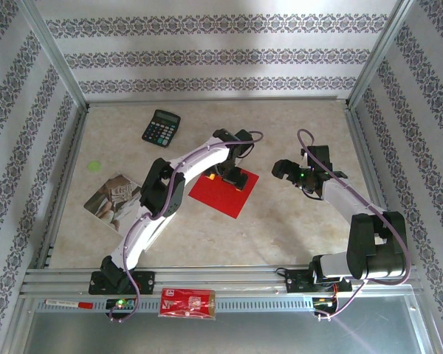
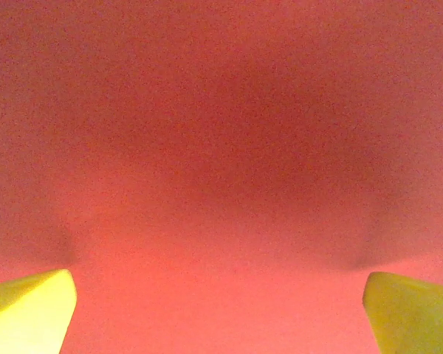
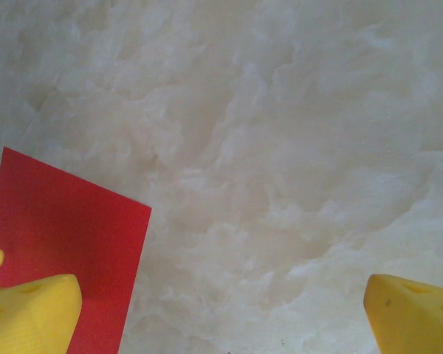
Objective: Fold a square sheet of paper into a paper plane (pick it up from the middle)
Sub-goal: First fold the square sheet of paper in half at the center of the table.
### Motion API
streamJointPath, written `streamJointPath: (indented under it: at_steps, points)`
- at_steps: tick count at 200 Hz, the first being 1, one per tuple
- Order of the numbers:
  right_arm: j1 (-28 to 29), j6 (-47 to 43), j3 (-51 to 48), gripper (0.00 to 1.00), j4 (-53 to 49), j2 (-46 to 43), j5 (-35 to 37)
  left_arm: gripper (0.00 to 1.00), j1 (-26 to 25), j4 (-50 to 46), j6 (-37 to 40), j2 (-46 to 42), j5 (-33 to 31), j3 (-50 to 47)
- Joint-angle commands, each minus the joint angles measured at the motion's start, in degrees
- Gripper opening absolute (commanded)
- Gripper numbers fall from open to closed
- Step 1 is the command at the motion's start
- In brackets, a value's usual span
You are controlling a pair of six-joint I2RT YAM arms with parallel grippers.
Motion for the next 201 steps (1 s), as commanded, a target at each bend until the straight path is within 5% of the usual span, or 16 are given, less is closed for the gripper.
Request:
streamJointPath:
  at_steps: [1, 201]
  points:
    - [-0.63, 0.30, -0.95, 0.98, 0.73, 0.38, 0.28, 1.00, -0.65, -3.90, 0.48, 1.01, -1.17, 0.96]
    - [-0.61, 0.29, -0.80, 0.98, 0.67, 0.58, -0.01, 0.92, -0.64, -1.58, 0.34, 2.82, 0.18, -3.57]
